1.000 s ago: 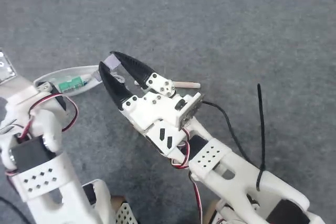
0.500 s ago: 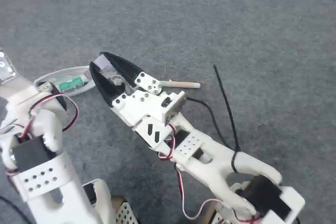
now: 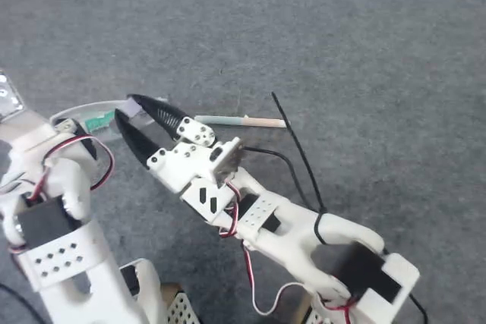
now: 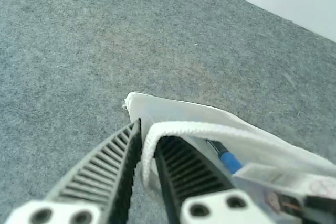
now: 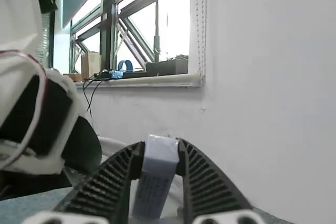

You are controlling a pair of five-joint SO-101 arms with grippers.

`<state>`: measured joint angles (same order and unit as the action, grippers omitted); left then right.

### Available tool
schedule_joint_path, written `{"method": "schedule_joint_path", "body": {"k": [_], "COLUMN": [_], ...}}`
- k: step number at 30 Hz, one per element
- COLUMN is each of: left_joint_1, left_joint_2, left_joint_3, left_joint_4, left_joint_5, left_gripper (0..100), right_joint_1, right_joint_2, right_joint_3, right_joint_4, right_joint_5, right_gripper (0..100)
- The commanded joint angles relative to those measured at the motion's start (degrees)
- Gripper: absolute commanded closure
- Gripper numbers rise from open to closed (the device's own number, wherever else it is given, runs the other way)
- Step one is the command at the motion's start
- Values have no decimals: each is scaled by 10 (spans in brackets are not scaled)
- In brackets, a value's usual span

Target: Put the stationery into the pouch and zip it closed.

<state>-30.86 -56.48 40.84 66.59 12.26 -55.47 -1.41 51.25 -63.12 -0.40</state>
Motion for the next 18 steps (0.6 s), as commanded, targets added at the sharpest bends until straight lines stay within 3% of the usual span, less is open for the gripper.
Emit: {"method": "schedule_joint_path", "body": {"k": [1, 9, 15, 18], "left_joint_1": [4, 4, 4, 4], "left_joint_2": [0, 0, 0, 0], "left_joint_3": [-1, -1, -1, 0], "left_joint_4": [-24, -24, -24, -24], "left_joint_5": [7, 7, 7, 7], "left_gripper": [987, 987, 987, 987], "right_joint_1": [-9, -15, -15, -16], "right_joint_2": [3, 6, 6, 5], "right_joint_3": [-33, -33, -28, -16], "right_joint_4": [-12, -12, -7, -12], "right_joint_5": [47, 54, 54, 54], "right_gripper": [992, 990, 841, 839]}}
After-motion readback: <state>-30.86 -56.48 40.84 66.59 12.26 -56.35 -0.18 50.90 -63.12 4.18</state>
